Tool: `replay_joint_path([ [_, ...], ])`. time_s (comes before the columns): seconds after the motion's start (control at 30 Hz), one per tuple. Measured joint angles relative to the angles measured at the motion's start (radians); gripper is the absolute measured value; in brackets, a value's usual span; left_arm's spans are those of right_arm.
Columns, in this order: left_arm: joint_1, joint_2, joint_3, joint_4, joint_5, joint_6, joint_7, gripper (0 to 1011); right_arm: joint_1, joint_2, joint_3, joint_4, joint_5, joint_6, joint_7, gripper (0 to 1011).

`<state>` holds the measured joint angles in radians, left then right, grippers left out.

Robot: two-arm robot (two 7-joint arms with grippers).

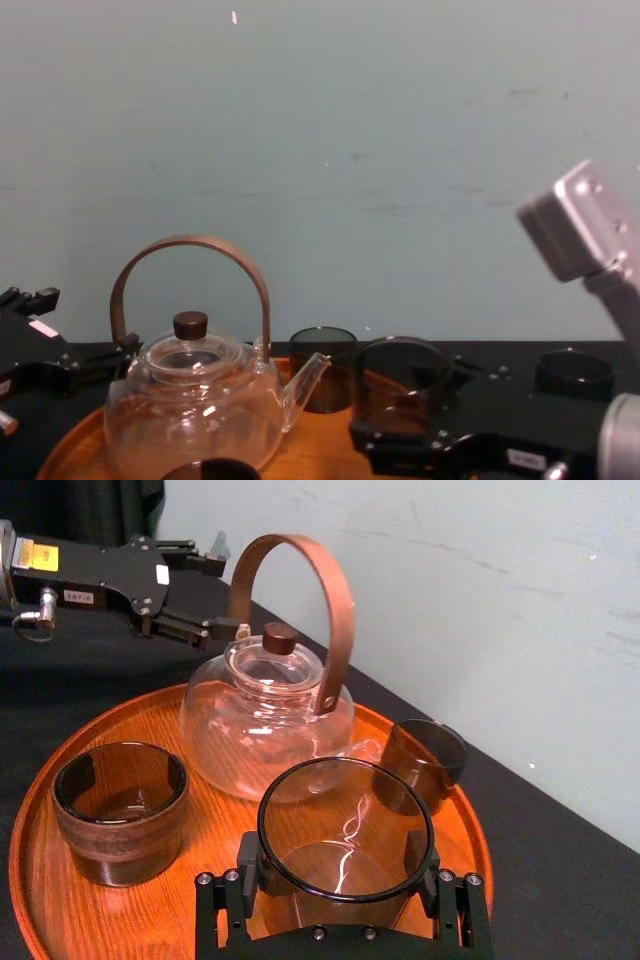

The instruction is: Pick up the glass from the table and place it on the tray.

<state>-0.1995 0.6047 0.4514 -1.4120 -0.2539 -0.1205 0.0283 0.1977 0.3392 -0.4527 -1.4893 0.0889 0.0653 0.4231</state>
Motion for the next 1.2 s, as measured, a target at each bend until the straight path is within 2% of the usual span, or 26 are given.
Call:
replay_joint_path([
  [0.43,0.000,0.000,0.000,0.000,0.000,0.000,0.000,1010,0.036,-0.044,-0.047,0.065,-0.018,-0.010,0.000,922],
  [1.2,0.000,0.000,0.000,0.000,0.000,0.000,0.000,1010,0.027,-0.055,-0.065,0.096,-0.019,-0.023,0.004,922],
])
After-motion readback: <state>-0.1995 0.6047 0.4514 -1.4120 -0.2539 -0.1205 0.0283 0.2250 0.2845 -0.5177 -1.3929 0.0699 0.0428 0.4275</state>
